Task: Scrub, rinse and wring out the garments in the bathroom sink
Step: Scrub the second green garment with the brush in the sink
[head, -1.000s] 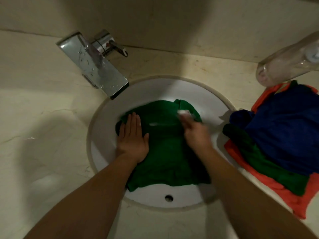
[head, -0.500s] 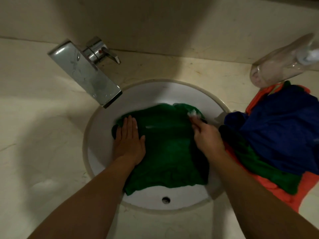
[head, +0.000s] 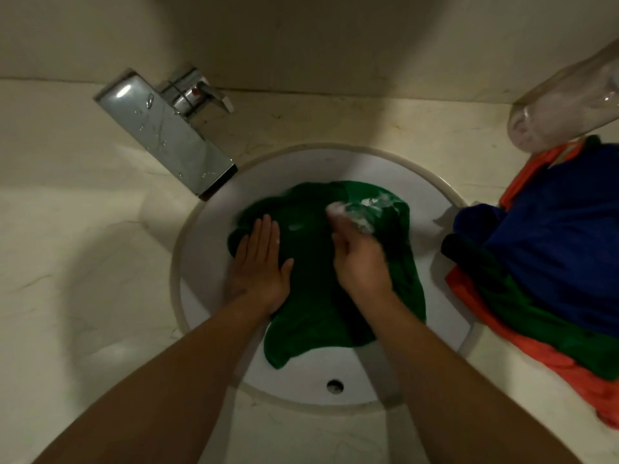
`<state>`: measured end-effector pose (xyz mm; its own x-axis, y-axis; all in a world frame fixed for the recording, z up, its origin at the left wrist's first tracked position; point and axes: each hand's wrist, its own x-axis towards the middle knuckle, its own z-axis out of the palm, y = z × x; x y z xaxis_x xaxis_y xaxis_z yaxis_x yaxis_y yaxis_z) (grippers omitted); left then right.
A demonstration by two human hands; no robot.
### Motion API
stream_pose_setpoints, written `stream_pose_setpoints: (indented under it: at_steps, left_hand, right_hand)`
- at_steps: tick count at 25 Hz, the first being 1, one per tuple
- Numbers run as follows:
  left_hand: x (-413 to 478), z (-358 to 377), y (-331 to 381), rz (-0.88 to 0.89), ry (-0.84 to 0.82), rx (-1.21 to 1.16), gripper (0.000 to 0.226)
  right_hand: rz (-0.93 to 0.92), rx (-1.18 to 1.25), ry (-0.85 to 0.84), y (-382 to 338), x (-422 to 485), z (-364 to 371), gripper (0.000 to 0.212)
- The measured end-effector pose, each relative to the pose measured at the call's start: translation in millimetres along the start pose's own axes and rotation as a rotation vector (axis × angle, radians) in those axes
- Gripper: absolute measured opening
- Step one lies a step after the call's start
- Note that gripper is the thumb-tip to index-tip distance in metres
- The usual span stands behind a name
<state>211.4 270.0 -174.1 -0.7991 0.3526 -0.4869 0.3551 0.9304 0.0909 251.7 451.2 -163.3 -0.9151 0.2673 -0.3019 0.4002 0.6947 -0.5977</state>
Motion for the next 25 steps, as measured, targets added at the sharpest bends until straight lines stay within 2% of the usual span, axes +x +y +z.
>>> stream_pose_setpoints:
  at_steps: [1,3,4,5,6,8,9,10,11,13,16,18,19,20,22,24,25]
  left_hand:
    - [-4.0,1.6,-1.9,-0.019,0.022,0.013,0.070]
    - [-4.9,2.5,-4.7,-0.032,0.054,0.042,0.069]
    - [-3.9,3.0,-5.8,-0.032,0.059,0.055,0.070]
    - [-3.2,3.4,-5.8,-0.031,0.052,0.068,0.071]
    - [-3.4,4.1,-5.4,-0.034,0.042,0.076,0.072]
    - [-6.3,5.4,-3.7,-0.035,0.030,0.096,0.073]
    - [-7.2,6.2,-2.9,-0.032,0.025,0.116,0.073]
    - [-7.8,6.1,-2.1,-0.031,0.025,0.124,0.073]
    - [-7.8,5.5,-2.5,-0.032,0.024,0.128,0.073]
    - [-6.2,5.8,-5.7,-0.037,0.033,0.141,0.072]
    - [-7.5,3.5,-9.6,-0.023,0.018,0.135,0.071]
    - [-10.1,2.5,-7.4,-0.023,0.003,0.140,0.070]
    - [-10.7,2.8,-5.9,-0.023,0.005,0.146,0.070]
    - [-10.6,2.2,-5.0,-0.022,0.014,0.145,0.071]
    - [-10.0,-0.8,-5.2,-0.024,0.024,0.127,0.070]
    - [-8.1,-1.7,-7.2,-0.030,0.042,0.125,0.069]
    - [-7.7,-1.4,-8.3,-0.029,0.046,0.123,0.069]
  right_hand:
    - [-0.138,-0.058,-0.050,-14.1,-14.6,17.5,0.051]
    - [-0.239,-0.197,-0.200,-10.4,-10.5,4.8,0.052]
    - [-0.131,-0.283,-0.224,5.3,3.3,-17.8,0.047]
    - [0.054,-0.342,-0.223,25.8,17.4,-42.2,0.041]
    - [0.174,-0.372,-0.175,40.5,21.2,-66.4,0.039]
    - [0.306,-0.369,-0.070,38.9,10.6,-79.9,0.042]
    - [0.268,-0.269,-0.021,16.5,1.1,-60.8,0.043]
    - [0.172,-0.112,-0.064,-11.8,-9.2,-33.2,0.044]
    - [0.051,-0.079,-0.122,-35.0,-18.6,-3.0,0.045]
    - [-0.043,-0.118,-0.214,-47.9,-26.8,16.0,0.042]
    - [0.289,-0.270,-0.099,15.7,-9.3,-54.5,0.033]
    - [0.413,-0.290,0.019,31.0,-14.3,-80.1,0.036]
    - [0.397,-0.235,0.039,16.6,-18.5,-68.6,0.038]
    - [0.284,-0.146,0.009,-6.8,-21.4,-42.3,0.038]
    - [0.040,-0.086,-0.145,-44.1,-31.7,13.6,0.042]
    - [0.022,-0.102,-0.167,-40.9,-29.5,2.4,0.039]
    - [0.114,-0.138,-0.129,-18.6,-21.2,-22.8,0.035]
